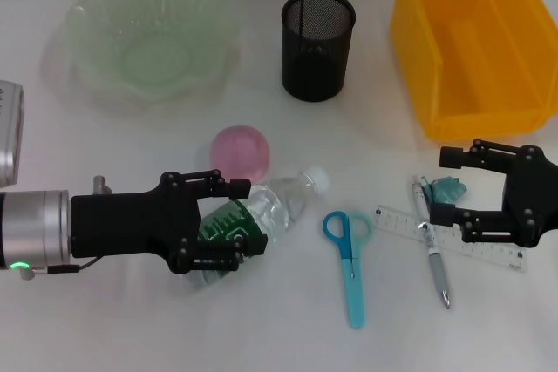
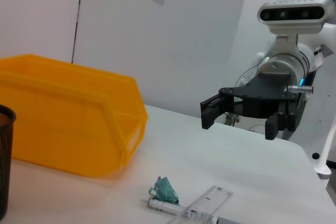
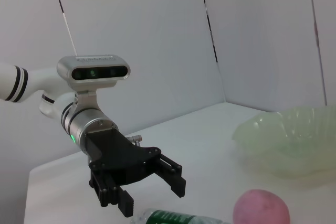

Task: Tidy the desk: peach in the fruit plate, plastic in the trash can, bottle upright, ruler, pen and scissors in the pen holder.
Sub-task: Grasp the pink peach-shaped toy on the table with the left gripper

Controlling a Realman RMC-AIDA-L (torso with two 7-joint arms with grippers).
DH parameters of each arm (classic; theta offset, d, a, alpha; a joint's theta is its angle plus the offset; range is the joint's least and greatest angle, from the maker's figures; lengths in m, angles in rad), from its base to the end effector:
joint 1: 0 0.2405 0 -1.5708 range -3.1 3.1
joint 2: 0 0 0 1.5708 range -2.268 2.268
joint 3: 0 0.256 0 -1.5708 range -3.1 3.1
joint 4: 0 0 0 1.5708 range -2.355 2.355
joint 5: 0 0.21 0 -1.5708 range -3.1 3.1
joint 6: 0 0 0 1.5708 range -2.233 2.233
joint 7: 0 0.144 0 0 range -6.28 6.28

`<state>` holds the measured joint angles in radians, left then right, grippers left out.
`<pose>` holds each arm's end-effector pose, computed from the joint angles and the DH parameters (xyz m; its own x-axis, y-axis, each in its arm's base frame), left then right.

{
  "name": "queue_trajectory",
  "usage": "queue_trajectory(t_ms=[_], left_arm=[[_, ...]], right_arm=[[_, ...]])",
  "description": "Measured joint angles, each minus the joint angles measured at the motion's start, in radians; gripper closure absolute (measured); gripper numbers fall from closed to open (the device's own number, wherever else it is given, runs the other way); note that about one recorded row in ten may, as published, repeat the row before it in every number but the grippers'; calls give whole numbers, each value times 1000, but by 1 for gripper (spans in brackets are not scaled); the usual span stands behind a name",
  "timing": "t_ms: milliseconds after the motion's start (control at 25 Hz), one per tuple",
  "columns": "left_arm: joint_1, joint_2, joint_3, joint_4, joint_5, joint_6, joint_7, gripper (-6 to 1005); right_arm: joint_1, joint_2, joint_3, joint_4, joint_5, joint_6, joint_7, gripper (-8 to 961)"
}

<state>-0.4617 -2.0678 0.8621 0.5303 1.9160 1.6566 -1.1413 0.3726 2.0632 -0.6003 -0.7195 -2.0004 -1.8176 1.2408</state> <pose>-0.2686 0.2810 -0.0314 0.8278 0.2441 0.5051 0.2912 -0.9565 -0.0151 0.2910 0.2696 0.0280 0.7806 -0.2620 -0.5675 -0.3884 -0.9147 -0.1119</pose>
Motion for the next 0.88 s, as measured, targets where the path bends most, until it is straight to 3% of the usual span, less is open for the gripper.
queue_trajectory(t_ms=[800, 880], left_arm=[[18, 0, -7, 0, -48, -3, 44, 213], [20, -6, -30, -4, -121, -86, 70, 213]], right_arm=[[-7, 2, 1, 0, 0, 2, 0, 121], [-8, 2, 4, 0, 0, 2, 0, 121]])
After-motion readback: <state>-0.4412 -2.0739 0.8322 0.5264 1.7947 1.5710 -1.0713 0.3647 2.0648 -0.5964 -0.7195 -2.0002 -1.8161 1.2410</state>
